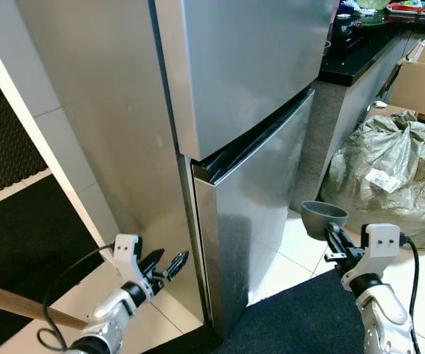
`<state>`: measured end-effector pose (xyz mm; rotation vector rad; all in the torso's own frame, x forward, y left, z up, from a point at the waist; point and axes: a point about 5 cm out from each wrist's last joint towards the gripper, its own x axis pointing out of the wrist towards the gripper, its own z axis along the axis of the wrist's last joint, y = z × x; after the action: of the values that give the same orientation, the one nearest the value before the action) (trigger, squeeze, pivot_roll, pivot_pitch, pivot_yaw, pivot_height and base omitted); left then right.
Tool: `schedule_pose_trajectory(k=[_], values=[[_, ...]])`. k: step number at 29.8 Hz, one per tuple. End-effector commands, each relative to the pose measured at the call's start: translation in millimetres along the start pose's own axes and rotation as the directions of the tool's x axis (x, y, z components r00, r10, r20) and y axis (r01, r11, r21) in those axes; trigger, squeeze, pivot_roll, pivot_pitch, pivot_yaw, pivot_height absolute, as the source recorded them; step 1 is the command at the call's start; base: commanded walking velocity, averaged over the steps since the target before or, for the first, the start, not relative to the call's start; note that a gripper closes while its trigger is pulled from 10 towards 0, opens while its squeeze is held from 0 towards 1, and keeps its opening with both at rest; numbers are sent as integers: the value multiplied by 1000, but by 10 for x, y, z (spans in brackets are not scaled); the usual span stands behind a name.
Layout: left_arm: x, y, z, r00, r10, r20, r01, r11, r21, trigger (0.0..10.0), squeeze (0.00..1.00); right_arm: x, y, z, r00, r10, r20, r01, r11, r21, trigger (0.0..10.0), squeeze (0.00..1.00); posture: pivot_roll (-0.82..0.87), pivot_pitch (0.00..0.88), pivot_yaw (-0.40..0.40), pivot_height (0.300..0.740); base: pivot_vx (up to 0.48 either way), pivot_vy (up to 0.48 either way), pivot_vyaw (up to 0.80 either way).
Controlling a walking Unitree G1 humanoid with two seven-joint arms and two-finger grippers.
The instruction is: Restocking fridge
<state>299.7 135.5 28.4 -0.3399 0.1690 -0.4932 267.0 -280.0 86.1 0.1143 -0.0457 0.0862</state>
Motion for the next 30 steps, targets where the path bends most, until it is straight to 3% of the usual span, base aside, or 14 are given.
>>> schedule_pose_trajectory(k=[1,11,17,30], values=[[-56,84,-43,998,48,-48,-47,999,8,10000,0,-6,-14,1,1000,-10,14,10,1000,0,10000,0,-136,39,51,740,0,0,0],[-159,140,-176,987,110,-113,-107,994,27,10000,0,-43,-2,-190,998,-30,-46,31,999,11,10000,0,-132,42,45,740,-48,0,0],[-143,114,-190,987,112,-119,-108,993,42,10000,0,-92,-9,-285,996,-49,-72,50,999,11,10000,0,-132,44,44,740,0,0,0],[-75,45,-178,990,84,-116,-79,996,45,10000,0,-46,59,-337,997,-29,-75,30,999,20,10000,0,-137,33,42,740,-269,0,0]])
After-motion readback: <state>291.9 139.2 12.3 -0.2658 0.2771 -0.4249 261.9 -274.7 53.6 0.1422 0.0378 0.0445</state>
